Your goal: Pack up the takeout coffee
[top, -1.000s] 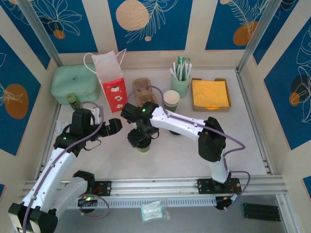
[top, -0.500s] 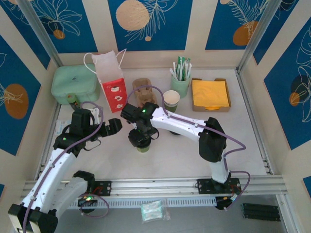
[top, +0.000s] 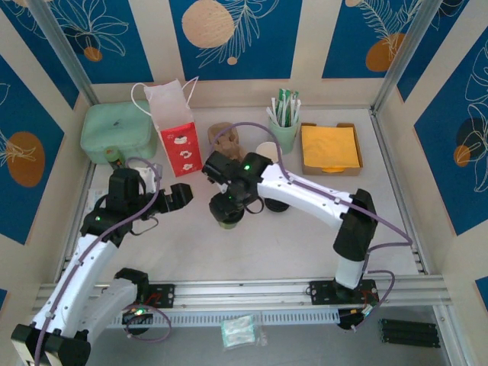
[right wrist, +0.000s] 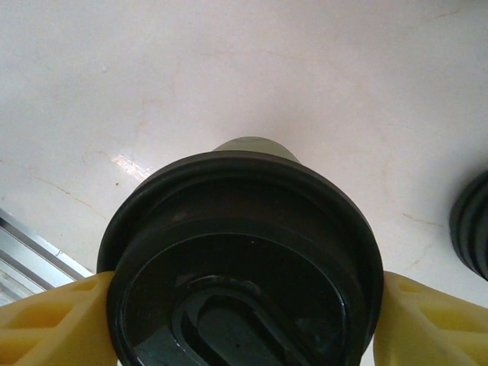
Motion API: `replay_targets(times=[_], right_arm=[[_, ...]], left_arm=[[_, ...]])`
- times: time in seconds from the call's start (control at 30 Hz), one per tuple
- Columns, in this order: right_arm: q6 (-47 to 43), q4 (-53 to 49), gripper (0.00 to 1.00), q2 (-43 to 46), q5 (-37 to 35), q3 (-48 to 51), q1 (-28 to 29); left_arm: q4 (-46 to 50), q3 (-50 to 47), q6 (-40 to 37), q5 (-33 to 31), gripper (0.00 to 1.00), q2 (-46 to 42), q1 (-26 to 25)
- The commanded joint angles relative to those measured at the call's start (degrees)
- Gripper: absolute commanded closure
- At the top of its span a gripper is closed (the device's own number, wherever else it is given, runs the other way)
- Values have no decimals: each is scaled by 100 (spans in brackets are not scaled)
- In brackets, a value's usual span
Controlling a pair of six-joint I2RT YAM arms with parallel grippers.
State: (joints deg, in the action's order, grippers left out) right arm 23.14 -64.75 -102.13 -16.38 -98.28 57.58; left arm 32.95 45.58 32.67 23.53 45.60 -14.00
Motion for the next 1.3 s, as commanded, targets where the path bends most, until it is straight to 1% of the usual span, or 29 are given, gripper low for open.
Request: replay_targets(times=[0.0,0.07,0.13,0.3,0.43,0.53,0.6,0.73,0.83,1.1,1.27], right_arm=[[112,-238,31,356,-75,143,-197],[121,-276,31,511,-92,194,-341],[136,-340,31,721,-101,264,-521],[169,-448,31,1257,-38,530,-1096],[144,-511,31,1679,65,836,-1725],[115,-539,31,1944,136,1067,-2259],[98,-554,30,2059,137,1200,-2621],[42,-574,31,2095,94,1392,-3320],[-17,-548,31,1994,70,1442,-3705],[-178,-381,30,1446,-5,1533,-4406],[-229,-186,30,1159,16,1632,-4688]], left_arm=[[-386,276,219,398,1,25,-4],[-540,389,338,427,1,122,-81],[-621,575,407,356,1,302,-271],[-873,1102,451,-121,1,990,-1113],[-1123,1596,417,-484,0,1731,-1865],[-1348,1910,433,-574,0,2231,-2248],[-1489,2083,440,-587,1,2531,-2417],[-1735,2344,469,-528,1,3058,-2626],[-1878,2487,494,-416,1,3412,-2726],[-2145,2804,588,-110,0,4097,-2843],[-2186,2978,601,18,1,4357,-2872]])
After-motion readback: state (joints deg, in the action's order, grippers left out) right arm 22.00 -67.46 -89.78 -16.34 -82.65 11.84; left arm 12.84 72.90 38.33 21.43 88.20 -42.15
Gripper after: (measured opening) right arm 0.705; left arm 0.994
